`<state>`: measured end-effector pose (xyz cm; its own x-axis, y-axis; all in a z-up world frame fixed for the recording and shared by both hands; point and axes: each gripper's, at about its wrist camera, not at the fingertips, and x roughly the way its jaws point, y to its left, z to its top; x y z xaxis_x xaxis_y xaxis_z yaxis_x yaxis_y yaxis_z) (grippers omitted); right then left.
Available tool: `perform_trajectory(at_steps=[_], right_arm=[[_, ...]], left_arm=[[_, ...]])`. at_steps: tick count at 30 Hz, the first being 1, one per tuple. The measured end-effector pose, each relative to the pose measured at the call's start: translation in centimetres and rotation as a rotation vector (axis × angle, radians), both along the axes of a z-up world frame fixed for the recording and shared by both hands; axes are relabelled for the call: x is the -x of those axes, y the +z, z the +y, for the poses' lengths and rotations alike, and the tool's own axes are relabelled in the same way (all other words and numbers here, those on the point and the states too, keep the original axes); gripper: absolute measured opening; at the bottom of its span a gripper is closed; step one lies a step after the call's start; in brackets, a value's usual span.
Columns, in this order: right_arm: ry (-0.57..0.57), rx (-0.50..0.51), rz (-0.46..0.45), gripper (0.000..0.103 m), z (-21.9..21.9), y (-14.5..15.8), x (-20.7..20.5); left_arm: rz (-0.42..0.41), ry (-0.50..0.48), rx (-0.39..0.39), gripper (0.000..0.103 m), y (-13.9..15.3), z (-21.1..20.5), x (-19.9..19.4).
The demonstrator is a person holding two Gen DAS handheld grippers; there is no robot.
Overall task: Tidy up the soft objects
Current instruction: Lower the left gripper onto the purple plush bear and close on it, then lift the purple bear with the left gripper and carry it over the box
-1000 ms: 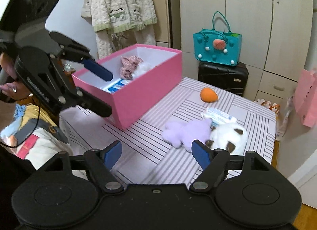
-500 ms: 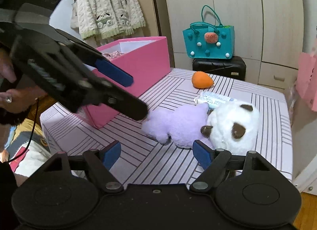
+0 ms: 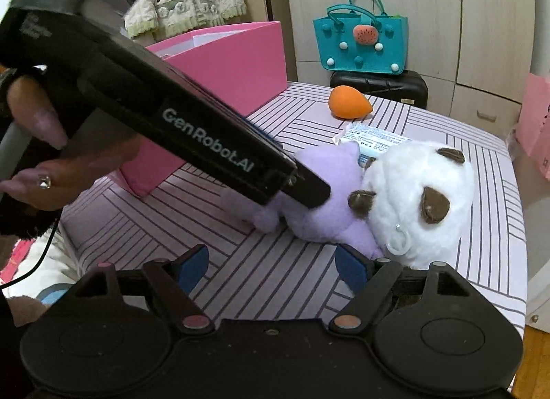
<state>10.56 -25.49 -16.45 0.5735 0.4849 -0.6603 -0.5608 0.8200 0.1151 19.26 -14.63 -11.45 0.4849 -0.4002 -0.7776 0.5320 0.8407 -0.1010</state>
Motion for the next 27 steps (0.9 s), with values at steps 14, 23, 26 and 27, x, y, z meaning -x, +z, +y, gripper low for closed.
perform_trajectory(at_steps=[14, 23, 26, 27], right_arm=[[-0.084, 0.016, -0.033, 0.091, 0.4, -0.3, 1.1], [-0.14, 0.043, -0.09, 0.085, 1.1, -0.7, 2.1], [-0.149, 0.049, -0.088, 0.084, 1.2, -0.5, 2.4], [-0.15, 0.052, -0.087, 0.083, 1.3, -0.5, 2.5]], left_arm=[[0.24, 0.062, 0.228, 0.052, -0.9, 2.8, 1.9], [0.227, 0.102, 0.239, 0.042, -2.3, 3.1, 2.4], [0.217, 0.099, 0.25, 0.042, -2.4, 3.2, 2.7], [0.215, 0.098, 0.251, 0.042, -2.4, 3.2, 2.8]])
